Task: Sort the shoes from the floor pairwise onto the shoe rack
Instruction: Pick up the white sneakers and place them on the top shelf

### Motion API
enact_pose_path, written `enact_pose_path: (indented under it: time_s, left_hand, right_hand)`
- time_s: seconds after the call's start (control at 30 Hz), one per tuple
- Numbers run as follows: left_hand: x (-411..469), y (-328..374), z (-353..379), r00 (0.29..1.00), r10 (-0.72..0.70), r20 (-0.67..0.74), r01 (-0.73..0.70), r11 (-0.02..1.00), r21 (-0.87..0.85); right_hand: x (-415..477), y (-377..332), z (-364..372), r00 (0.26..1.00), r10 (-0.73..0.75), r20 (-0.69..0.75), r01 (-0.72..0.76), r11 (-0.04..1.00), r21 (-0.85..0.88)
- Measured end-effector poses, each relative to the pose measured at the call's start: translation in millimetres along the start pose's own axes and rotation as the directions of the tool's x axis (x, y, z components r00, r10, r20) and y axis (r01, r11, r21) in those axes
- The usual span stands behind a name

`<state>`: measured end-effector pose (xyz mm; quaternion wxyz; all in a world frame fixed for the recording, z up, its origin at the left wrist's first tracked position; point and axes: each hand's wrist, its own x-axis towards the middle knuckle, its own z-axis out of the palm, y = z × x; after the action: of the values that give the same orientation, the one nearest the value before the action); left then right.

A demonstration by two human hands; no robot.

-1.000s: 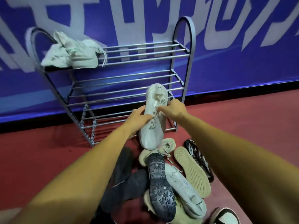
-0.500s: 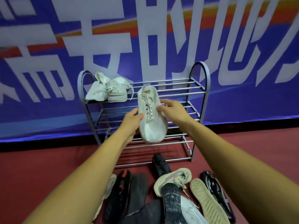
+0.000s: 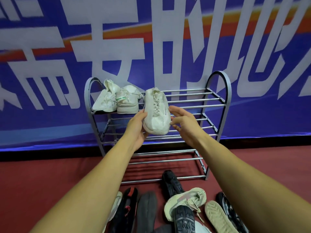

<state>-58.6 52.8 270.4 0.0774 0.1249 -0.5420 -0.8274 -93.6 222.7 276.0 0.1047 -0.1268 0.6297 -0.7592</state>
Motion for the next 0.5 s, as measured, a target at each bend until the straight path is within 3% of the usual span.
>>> enact_pose_path:
  time_s: [0.27, 0.5]
  left_hand:
    - [0, 13, -14, 0.989, -0.003, 0.148, 0.027, 0.986, -0.167]
    - [-6, 9, -12, 0.994, 0.0, 0.109, 0.026, 0.972, -0.232]
  right_hand:
    - [11, 6, 10, 0.999, -0.037, -0.04, 0.038, 0.999, 0.026]
    - [7, 11, 21, 0.968, -0.011, -0.25, -0.056, 0.964, -0.259]
